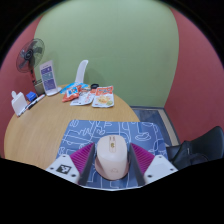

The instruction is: Arrange mouse

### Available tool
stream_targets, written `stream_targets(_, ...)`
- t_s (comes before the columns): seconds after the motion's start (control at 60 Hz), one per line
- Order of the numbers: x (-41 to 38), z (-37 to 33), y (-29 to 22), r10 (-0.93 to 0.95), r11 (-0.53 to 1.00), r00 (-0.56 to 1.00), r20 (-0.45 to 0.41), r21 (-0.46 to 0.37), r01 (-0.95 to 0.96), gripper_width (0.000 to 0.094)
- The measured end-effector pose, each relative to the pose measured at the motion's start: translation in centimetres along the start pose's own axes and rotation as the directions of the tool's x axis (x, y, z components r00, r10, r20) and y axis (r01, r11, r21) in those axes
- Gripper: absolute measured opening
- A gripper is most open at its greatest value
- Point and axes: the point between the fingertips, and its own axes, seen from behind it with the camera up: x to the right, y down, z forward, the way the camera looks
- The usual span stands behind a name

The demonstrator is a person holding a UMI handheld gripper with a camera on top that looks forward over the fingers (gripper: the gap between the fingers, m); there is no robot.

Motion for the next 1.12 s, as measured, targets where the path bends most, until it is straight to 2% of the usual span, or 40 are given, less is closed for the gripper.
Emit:
stream_targets(0.05,-0.1,-1.0,-0.5,-0.007,1.0,1.0,0.001,0.001,0.007,0.0858)
stream_targets(0.1,-0.2,-2.1,-1.1,-0.003,1.0,1.0,-0.001,0.011,0.003,0.0816)
stream_targets(0.183,-0.3,-4.8,-2.4,-0.007,0.999,1.0,-0.014,0.035,0.007,0.0847)
stream_targets(0.467,-2.5,-18.2,-4.9,-0.021,0.988,0.996,-0.083,0.148,0.034,0.0845)
stream_targets(0.683,-5.4,-28.3,-2.4,-0.026,0.984,0.993,-0.118,0.172,0.046,0.0843)
stream_targets(0.85,-7.3,-33.0,-0.5,-0.041,0.981,0.991,-0.128,0.183,0.064,0.0843)
stream_targets(1.117,-8.5,-35.7,1.4,-0.027,0.982,0.99,-0.136,0.181,0.052,0.0838)
